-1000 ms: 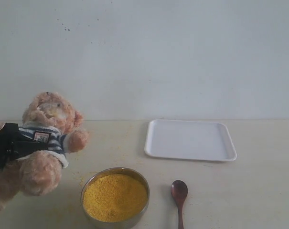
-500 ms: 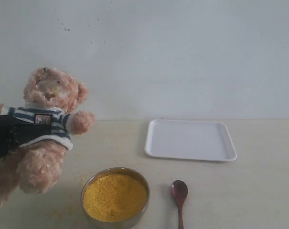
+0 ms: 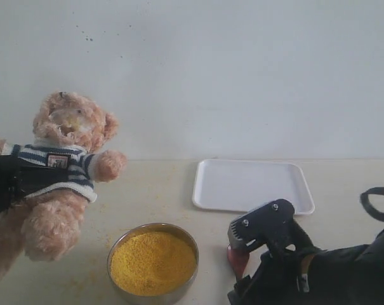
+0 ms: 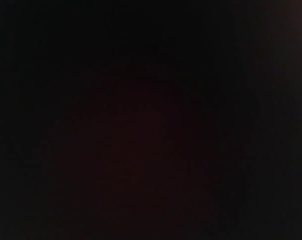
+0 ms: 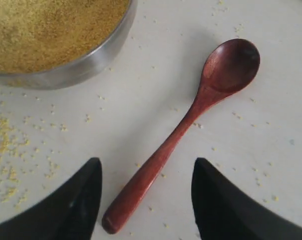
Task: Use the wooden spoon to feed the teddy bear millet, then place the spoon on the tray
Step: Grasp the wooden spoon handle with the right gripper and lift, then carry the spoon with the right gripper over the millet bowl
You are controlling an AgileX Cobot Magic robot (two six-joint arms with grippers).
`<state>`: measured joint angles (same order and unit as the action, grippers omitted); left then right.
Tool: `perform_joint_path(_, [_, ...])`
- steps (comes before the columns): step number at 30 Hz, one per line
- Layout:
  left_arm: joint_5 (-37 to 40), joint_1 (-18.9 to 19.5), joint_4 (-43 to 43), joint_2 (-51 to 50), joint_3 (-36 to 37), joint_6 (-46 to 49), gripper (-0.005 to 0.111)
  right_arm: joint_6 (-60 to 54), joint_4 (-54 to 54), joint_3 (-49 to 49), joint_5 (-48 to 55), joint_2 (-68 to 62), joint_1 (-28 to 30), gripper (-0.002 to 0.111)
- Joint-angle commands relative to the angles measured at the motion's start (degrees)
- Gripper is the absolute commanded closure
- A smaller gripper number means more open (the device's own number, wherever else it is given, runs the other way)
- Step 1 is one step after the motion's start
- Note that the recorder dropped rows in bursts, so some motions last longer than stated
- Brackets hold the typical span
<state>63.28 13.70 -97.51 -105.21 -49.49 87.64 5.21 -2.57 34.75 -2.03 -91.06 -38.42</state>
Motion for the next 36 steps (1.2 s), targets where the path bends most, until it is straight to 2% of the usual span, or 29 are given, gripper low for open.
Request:
perform_joint_path(1, [1.65, -0.05, -0.39, 0.08, 0.22, 0.47, 0.103, 3.10, 2.09, 0.40, -7.55, -5.57, -0.24, 0.056])
perform_joint_path(16, [3.56, -0.05, 0.93, 0.08, 0.22, 0.47, 0.103, 3.14, 2.09, 1.34, -9.35, -14.04, -0.24, 0.056])
perform_joint_path(17, [3.85, -0.05, 0.93, 0.08, 0.22, 0.47, 0.103, 3.14, 2.57, 1.34, -9.22, -14.75, -0.24, 0.063])
perform_joint_path(18, [3.85, -0.05, 0.93, 0.08, 0.22, 0.47, 0.103, 3.26, 2.93, 1.34, -8.91, -14.84, -0.24, 0.075])
perform_joint_path(20, [3.85, -0.05, 0.93, 0.08, 0.22, 0.47, 0.103, 3.40, 6.96, 1.34, -8.21, -14.84, -0.24, 0.108])
perform_joint_path(24, [3.85, -0.05, 0.93, 0.08, 0.22, 0.47, 0.103, 2.96, 11.29, 1.34, -7.87, -13.86, 1.35, 0.108])
perform_joint_path(27, [3.85, -0.05, 0.93, 0.08, 0.22, 0.47, 0.103, -0.99, 11.19, 1.34, -6.15, -5.51, 2.72, 0.108])
perform_joint_path(28, [3.75, -0.05, 0.93, 0.08, 0.22, 0.47, 0.103, -2.54, 10.78, 1.34, -3.16, -1.53, 4.88, 0.108])
perform_joint_path(29, [2.66, -0.05, 0.93, 0.08, 0.22, 0.47, 0.103, -7.86, 10.55, 1.67, 4.22, 4.66, 8.93, 0.108])
perform_joint_path(31, [2.28, -0.05, 0.43, 0.08, 0.22, 0.72, 0.103, -16.50, 11.26, 6.57, 23.03, 12.06, 15.62, 0.108])
perform_joint_path(32, [2.27, -0.05, 0.04, 0.08, 0.22, 0.70, 0.103, -24.41, 12.33, 12.91, 38.12, 15.07, 17.97, 0.108])
perform_joint_path(34, [2.27, -0.05, -0.07, 0.08, 0.22, 0.70, 0.103, -29.24, 18.37, 23.05, 55.87, 16.31, 17.91, 0.108])
perform_joint_path(36, [2.44, -0.05, -0.08, 0.08, 0.22, -2.26, 0.103, -31.16, 25.84, 28.99, 63.57, 16.42, 17.91, 0.108])
